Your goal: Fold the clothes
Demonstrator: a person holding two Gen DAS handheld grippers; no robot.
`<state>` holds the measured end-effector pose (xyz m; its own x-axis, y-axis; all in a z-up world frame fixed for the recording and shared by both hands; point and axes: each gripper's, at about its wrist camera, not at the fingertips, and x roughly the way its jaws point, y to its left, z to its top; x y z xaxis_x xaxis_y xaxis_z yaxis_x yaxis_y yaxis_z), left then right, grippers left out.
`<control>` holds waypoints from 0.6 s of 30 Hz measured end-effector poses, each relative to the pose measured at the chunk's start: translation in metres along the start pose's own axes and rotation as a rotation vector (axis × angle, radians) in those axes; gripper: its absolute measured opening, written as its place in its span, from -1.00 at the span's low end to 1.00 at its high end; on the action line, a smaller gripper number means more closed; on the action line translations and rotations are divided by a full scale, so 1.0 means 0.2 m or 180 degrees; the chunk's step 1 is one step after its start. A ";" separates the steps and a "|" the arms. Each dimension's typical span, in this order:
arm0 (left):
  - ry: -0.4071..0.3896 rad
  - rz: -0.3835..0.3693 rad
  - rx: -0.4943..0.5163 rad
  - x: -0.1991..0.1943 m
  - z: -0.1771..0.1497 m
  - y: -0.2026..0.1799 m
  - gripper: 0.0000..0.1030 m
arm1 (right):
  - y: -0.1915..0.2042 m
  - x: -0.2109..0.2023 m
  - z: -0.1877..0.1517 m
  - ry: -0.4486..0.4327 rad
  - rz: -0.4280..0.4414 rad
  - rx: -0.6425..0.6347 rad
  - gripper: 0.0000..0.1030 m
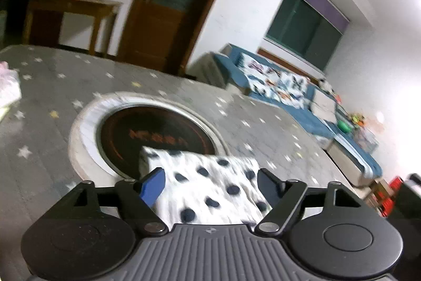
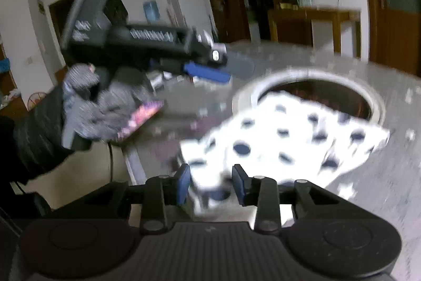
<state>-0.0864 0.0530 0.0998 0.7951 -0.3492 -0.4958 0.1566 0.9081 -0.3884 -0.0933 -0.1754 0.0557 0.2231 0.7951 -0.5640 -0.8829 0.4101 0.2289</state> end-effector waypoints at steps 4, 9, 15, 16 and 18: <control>0.0193 -0.0119 -0.0028 0.08 -0.07 -0.01 0.29 | -0.01 0.03 -0.07 0.0087 0.0003 0.0093 -0.30; 0.0318 -0.0193 -0.0017 0.11 -0.14 -0.01 0.26 | -0.06 -0.11 -0.03 -0.0113 -0.0028 0.0202 -0.16; 0.0381 -0.0256 0.0114 0.10 -0.23 -0.06 0.26 | -0.25 -0.21 0.09 -0.0325 -0.0428 0.0410 -0.10; 0.0387 -0.0248 0.0157 0.10 -0.24 -0.07 0.26 | -0.29 -0.20 0.13 -0.0342 -0.0488 0.0442 -0.10; 0.0384 -0.0236 0.0232 0.09 -0.27 -0.09 0.26 | -0.35 -0.13 0.18 -0.0329 -0.0572 0.0412 -0.10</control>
<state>-0.1063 0.0174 0.0563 0.7044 -0.4371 -0.5592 0.2579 0.8916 -0.3721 -0.0237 -0.2094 0.0832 0.4188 0.7431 -0.5220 -0.7664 0.5975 0.2358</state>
